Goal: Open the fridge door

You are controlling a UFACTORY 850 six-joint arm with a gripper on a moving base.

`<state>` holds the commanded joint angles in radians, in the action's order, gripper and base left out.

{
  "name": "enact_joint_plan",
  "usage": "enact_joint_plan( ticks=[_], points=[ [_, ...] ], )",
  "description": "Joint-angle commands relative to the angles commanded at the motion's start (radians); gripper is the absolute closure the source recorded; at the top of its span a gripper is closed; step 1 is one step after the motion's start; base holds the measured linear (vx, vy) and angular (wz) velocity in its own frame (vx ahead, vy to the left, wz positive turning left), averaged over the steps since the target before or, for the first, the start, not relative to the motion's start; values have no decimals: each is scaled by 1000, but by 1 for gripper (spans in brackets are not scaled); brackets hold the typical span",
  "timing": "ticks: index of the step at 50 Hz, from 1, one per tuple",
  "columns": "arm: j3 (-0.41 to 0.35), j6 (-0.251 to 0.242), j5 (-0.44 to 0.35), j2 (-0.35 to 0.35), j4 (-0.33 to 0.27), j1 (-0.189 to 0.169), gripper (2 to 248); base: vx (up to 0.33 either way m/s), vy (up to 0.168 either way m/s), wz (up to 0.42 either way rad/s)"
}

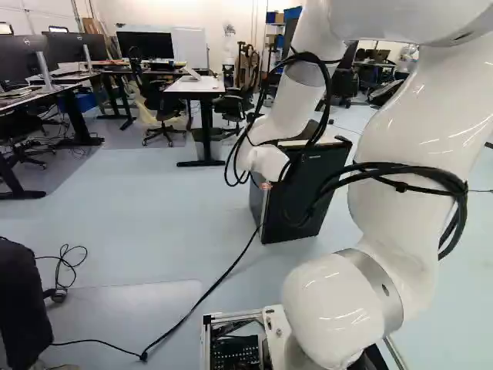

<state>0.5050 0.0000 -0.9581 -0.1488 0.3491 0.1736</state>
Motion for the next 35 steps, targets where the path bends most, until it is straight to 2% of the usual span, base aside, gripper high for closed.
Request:
enact_joint_plan(
  ticks=[15,35],
  points=[
    [30,0,-48,-28,75,19,3,0,0,0],
    [63,0,-115,-99,181,37,3,0,0,0]
  ],
)
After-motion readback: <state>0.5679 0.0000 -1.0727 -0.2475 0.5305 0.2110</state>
